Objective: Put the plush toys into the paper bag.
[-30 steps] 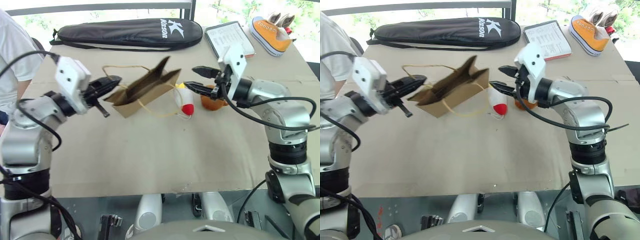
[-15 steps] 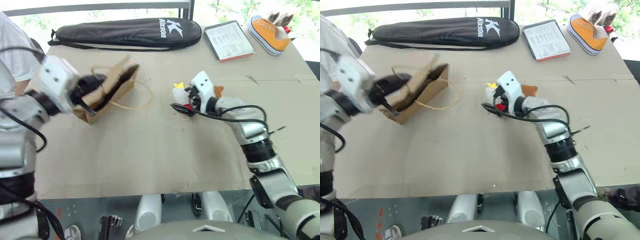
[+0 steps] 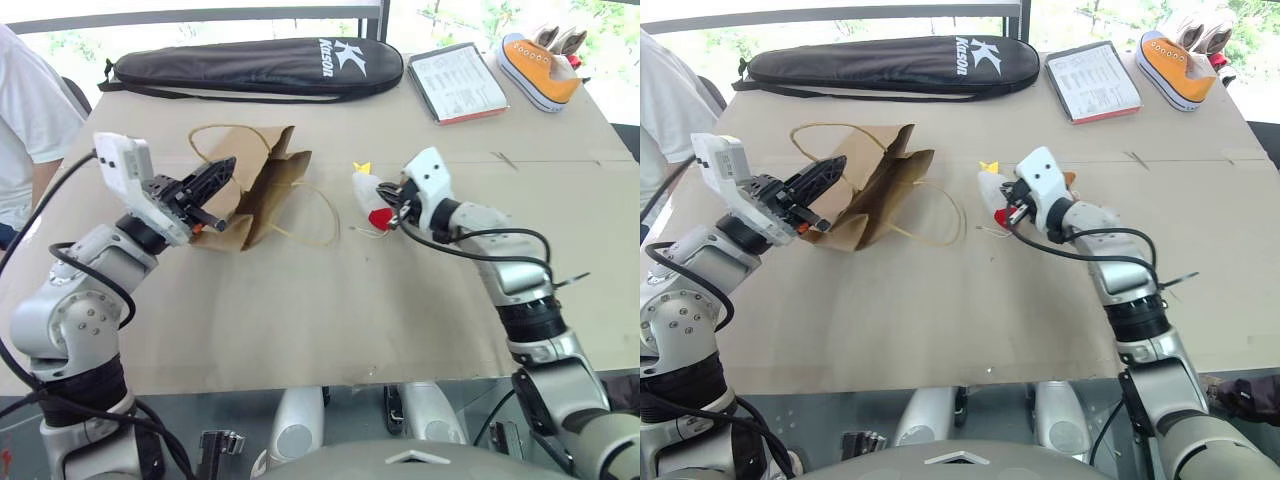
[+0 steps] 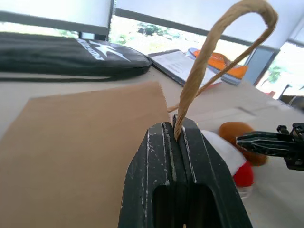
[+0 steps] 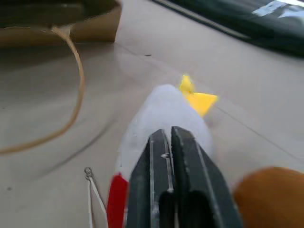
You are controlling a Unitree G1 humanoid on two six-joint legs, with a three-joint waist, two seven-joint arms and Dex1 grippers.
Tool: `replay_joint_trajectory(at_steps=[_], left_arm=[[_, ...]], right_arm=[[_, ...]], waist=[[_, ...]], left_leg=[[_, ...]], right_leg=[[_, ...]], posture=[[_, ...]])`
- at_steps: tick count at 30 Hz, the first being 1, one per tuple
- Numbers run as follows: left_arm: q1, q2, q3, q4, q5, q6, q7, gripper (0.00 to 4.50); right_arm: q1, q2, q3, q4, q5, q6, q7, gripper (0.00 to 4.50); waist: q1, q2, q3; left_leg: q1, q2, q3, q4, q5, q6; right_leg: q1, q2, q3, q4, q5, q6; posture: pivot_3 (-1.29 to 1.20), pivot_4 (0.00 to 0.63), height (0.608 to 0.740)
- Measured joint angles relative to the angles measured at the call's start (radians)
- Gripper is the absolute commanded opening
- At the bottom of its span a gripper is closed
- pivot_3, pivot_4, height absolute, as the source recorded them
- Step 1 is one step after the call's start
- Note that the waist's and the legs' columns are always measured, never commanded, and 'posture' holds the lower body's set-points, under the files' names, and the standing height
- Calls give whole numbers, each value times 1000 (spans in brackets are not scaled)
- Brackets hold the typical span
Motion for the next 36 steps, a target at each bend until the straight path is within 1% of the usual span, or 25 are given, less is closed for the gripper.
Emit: replay_joint_trajectory(at_steps=[2,5,6,8,10,11,12,13,14,17,19,20,21,23,24,26,27,28,29,30,33,36], left_arm=[[19,-1,-1,-2,-20,7,6,0],[26,-1,-5,-2,-20,6,9,0],[26,-1,-7,-2,-20,5,11,0],[26,-1,-10,0,-18,2,12,0],[25,0,-10,3,-15,1,15,0],[25,0,-10,3,-14,0,16,0],[24,0,-10,3,-12,0,16,0],[25,0,-10,3,-12,0,17,0],[25,0,-9,3,-11,-1,20,0],[25,0,-8,-1,-18,-3,27,0],[26,-2,-5,-4,-24,-7,37,0],[26,-5,-1,-5,-30,-10,45,0],[26,-6,-1,-7,-32,-12,48,0],[26,-13,0,-11,-42,-16,58,0],[28,-14,0,-11,-48,-17,63,0],[31,-22,1,-13,-54,-18,73,0],[35,-37,3,-20,-70,-19,88,0],[38,-42,6,-23,-78,-19,95,0],[39,-48,8,-26,-88,-19,106,0],[42,-51,12,-29,-90,-19,111,0],[51,-61,13,-31,-115,-19,128,0],[50,-74,9,-31,-136,-19,137,0]], right_arm=[[7,-9,-12,-78,29,37,5,22],[-3,-1,-4,-97,35,62,-6,22],[-7,6,6,-90,31,68,-13,257],[-19,18,30,-69,25,84,-17,885],[-37,45,45,-32,23,90,-25,1759],[-48,61,48,-12,21,91,-32,2268],[-60,74,50,8,15,90,-43,2637],[-73,78,60,31,3,86,-50,3212],[-96,89,76,86,-20,74,-62,3632],[-141,123,120,260,-83,36,-100,3632],[-148,125,140,333,-114,3,-105,3632],[-157,125,144,354,-124,-15,-104,3204],[-162,125,144,362,-128,-25,-102,3087],[-169,126,144,381,-138,-43,-96,2414],[-169,126,145,388,-145,-56,-90,1966],[-166,118,145,386,-153,-81,-83,1239],[-148,99,138,358,-147,-105,-65,630],[-136,95,122,335,-137,-107,-58,505],[-118,87,104,296,-119,-108,-45,129],[-110,77,95,265,-107,-109,-34,15],[-85,32,66,120,-59,-121,35,15],[-84,22,72,34,-37,-122,82,15]], waist=[[-2,0,0],[0,0,0],[1,0,0],[2,0,0],[1,0,0],[2,0,0],[2,0,0],[2,0,0],[1,0,0],[1,0,0],[4,0,0],[3,0,0],[3,0,0],[2,-1,0],[2,0,0],[1,0,0],[1,0,0],[2,0,0],[4,0,0],[4,0,0],[4,0,0],[0,0,0]], left_leg=[[1,1,0,0,0,0],[1,1,0,0,0,0],[1,1,0,0,0,0],[1,1,0,0,0,0],[0,1,1,0,0,0],[0,1,1,0,0,0],[0,1,1,0,0,0],[0,1,1,0,0,0],[0,1,1,0,0,0],[0,1,1,0,0,0],[-1,1,1,0,0,0],[-1,1,1,0,0,0],[0,1,1,0,0,0],[0,1,1,0,0,0],[0,1,1,0,0,0],[0,1,1,0,0,0],[0,1,1,0,0,0],[-1,1,1,0,0,0],[-1,1,1,0,0,0],[-1,1,1,0,0,0],[0,1,1,0,0,0],[0,2,1,0,0,0]], right_leg=[[0,1,1,1,0,0],[0,2,1,1,0,0],[0,2,1,1,0,0],[0,2,1,1,0,-1],[-1,2,2,1,0,-1],[-1,2,2,1,0,-1],[-1,2,2,1,0,-1],[-1,2,2,1,0,-1],[-1,2,2,1,0,-1],[-1,2,2,1,0,-1],[-1,2,2,1,0,-1],[-1,2,2,0,0,-1],[-1,1,2,0,0,-1],[-1,2,2,1,0,-1],[-1,2,2,1,0,-1],[-1,2,2,1,0,-1],[-1,2,2,1,0,-1],[-1,2,2,1,0,-1],[-1,2,2,0,0,0],[-1,1,2,0,0,0],[-1,1,2,0,0,0],[-1,2,2,1,0,0]], posture=[[0,150,740],[0,150,740],[0,150,740],[0,150,740],[0,150,740],[0,150,740],[0,150,740],[0,150,740],[0,150,740],[0,150,740],[0,150,740],[0,150,740],[0,150,740],[0,150,740],[0,150,740],[0,150,740],[0,150,740],[0,150,740],[0,150,740],[0,150,740],[0,150,740],[0,150,740]])
